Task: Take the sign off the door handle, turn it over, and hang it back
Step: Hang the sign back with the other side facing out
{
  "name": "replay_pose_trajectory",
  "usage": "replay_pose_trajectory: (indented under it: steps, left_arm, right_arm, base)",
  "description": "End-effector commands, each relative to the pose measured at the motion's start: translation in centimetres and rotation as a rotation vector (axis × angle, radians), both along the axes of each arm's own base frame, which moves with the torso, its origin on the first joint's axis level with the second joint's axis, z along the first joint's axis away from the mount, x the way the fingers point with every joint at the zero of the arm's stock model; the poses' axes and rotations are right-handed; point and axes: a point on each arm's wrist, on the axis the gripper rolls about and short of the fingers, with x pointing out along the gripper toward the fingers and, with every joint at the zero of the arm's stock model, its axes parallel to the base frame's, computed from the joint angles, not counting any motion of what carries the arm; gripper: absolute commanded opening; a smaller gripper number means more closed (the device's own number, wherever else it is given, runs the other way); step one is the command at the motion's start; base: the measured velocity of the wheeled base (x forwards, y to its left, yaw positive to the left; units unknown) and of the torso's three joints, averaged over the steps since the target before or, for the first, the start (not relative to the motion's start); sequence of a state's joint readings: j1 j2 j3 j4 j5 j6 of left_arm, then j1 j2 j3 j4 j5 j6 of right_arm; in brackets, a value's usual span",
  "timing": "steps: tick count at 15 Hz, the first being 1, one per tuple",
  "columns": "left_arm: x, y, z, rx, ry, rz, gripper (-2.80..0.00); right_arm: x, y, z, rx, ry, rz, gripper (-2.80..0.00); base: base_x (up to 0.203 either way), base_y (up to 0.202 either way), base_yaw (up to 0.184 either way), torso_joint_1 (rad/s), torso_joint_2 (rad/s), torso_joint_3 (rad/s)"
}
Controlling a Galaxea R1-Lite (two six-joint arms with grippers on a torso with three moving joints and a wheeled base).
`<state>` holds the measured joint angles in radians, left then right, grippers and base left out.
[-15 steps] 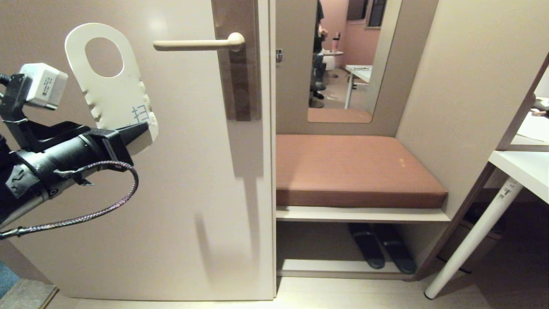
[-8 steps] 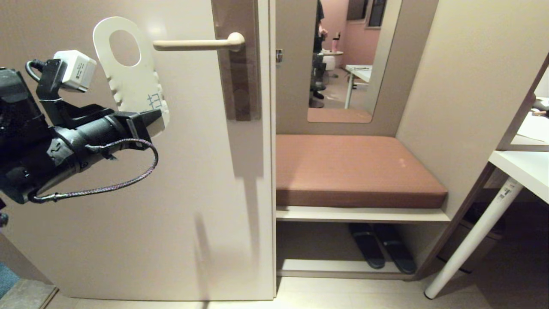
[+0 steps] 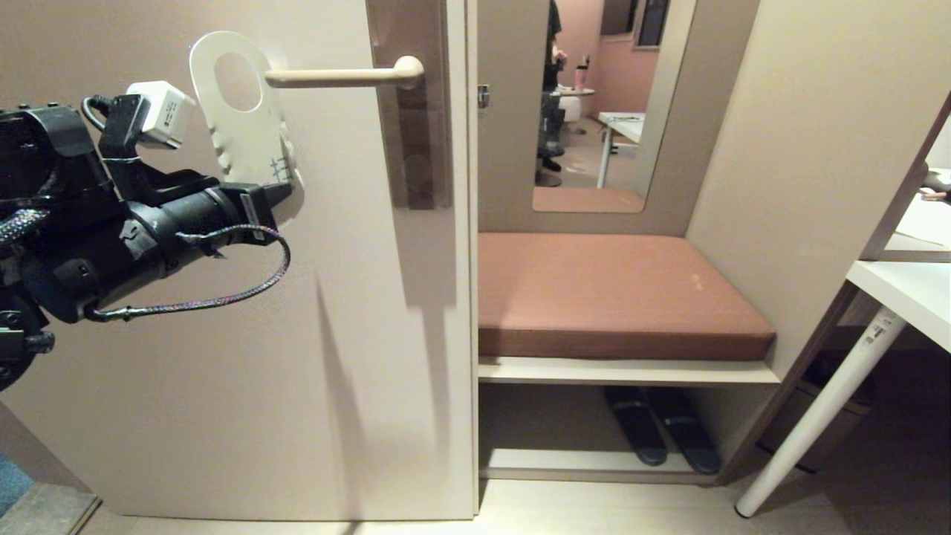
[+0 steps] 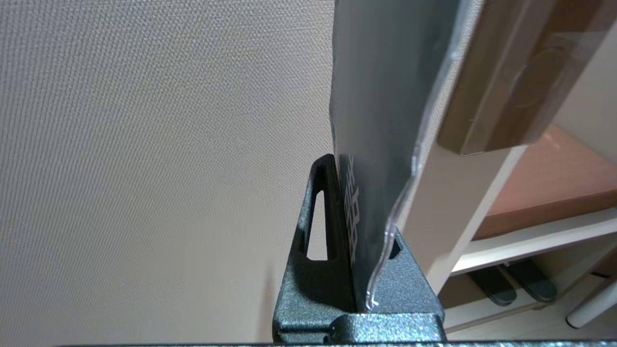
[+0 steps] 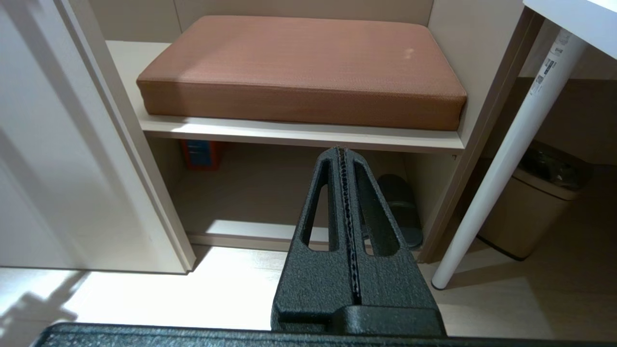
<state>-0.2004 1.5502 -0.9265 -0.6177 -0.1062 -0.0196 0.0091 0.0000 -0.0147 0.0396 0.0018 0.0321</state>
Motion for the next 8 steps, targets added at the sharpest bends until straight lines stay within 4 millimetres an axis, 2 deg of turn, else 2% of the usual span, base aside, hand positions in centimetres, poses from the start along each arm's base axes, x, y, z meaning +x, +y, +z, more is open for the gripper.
replay_pose_trajectory:
  steps: [1, 8]
  left_arm:
    - [0.45, -0.15, -0.02, -0.001, -0.001, -0.003, -2.8]
    - [0.89, -0.43, 0.29, 0.002, 0.004, -0.011, -2.8]
  right_arm:
    - [0.0, 0.0, 0.01, 0.0, 0.0, 0.001, -2.8]
    - [-0.01, 0.0, 0.01, 0.0, 0.0, 0.0, -2.8]
  base:
    - [0.0, 0.0, 0.0, 0.0, 0.0, 0.0]
    - [0.0, 0.0, 0.0, 0.0, 0.0, 0.0]
